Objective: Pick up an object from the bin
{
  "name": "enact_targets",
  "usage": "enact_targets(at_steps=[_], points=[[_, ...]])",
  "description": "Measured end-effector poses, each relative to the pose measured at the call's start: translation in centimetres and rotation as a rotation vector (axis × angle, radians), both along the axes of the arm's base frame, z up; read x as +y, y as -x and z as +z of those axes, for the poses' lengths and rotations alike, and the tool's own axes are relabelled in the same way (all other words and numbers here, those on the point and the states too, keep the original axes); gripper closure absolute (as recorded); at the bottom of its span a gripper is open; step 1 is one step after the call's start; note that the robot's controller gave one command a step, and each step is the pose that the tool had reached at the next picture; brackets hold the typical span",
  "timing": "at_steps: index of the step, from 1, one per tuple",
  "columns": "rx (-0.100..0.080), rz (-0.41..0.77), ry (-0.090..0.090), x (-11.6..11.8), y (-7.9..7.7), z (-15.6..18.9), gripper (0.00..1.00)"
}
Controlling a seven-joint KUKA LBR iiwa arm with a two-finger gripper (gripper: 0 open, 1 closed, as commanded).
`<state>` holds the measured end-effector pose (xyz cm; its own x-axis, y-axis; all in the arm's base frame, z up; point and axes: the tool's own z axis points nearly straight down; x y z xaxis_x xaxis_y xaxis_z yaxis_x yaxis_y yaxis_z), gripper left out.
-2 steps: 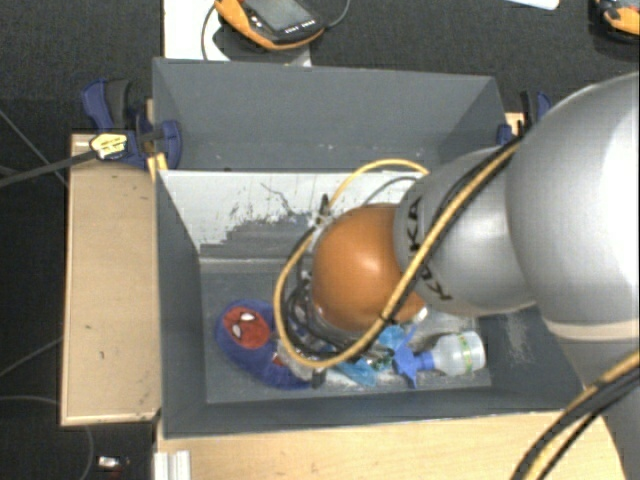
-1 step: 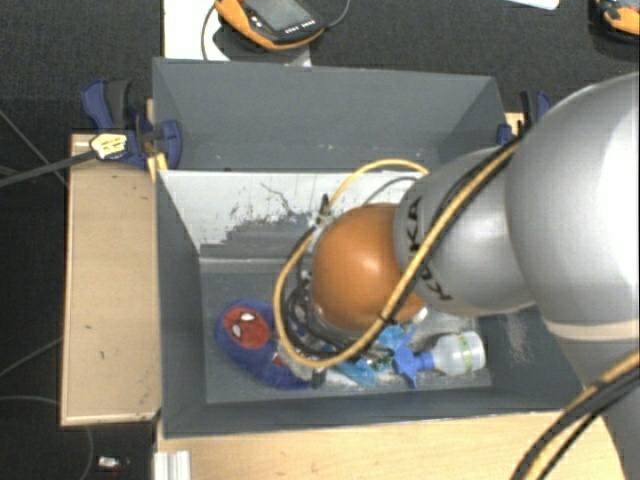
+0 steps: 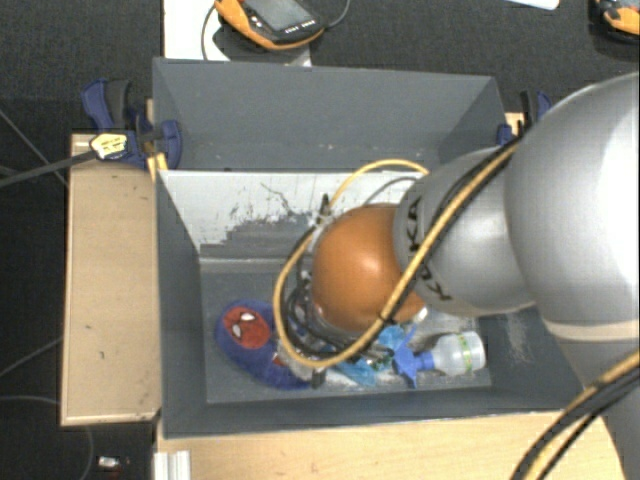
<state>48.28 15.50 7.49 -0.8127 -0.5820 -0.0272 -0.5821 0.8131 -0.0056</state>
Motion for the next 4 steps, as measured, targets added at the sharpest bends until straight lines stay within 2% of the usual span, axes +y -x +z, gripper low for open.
enact_targets(at_steps=[1,2,4], points=[[0.01,0.018,0.005,-0.17,0.36,-0.3,0.0],[0.011,0.016,0.005,-0.19,0.43,-0.33,1.0],[0.011,0.013,0.005,-0.19,0.43,-0.34,1.0]])
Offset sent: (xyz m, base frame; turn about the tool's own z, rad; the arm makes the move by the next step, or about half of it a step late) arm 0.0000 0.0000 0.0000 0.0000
